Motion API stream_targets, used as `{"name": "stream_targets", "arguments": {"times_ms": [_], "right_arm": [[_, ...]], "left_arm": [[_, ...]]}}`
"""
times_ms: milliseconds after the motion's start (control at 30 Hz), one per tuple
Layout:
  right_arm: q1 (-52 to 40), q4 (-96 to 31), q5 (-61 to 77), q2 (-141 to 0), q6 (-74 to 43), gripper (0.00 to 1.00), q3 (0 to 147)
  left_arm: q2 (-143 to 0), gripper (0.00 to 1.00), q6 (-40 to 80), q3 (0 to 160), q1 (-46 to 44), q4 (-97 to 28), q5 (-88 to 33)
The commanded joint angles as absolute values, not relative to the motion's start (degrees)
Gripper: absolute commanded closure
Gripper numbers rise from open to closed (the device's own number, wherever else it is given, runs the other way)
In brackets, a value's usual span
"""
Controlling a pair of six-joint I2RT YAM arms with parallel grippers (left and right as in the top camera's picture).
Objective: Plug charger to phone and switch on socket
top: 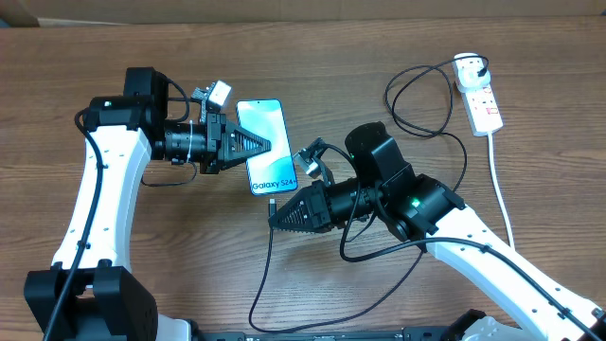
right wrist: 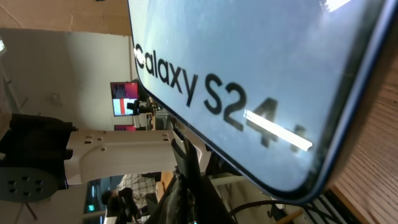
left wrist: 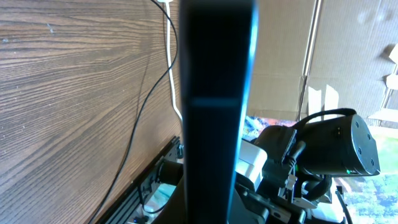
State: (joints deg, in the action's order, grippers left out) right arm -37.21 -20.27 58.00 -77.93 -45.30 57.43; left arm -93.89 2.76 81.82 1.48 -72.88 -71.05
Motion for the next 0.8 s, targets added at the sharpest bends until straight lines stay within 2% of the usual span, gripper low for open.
{"name": "stream_targets", "arguments": {"times_ms": [0,767], "right_arm": [[-36.05,-20.43,57.47,-76.62,-44.49,0.96,59.0],[-35.51,-20.38,58.7,-78.3,-43.7,0.96,59.0]], "left_arm": [[-93.43,0.96,1.26,82.24,1.21,-73.1,-73.06],[-93.43,0.96,1.26,82.24,1.19,-73.28,-74.52]]}}
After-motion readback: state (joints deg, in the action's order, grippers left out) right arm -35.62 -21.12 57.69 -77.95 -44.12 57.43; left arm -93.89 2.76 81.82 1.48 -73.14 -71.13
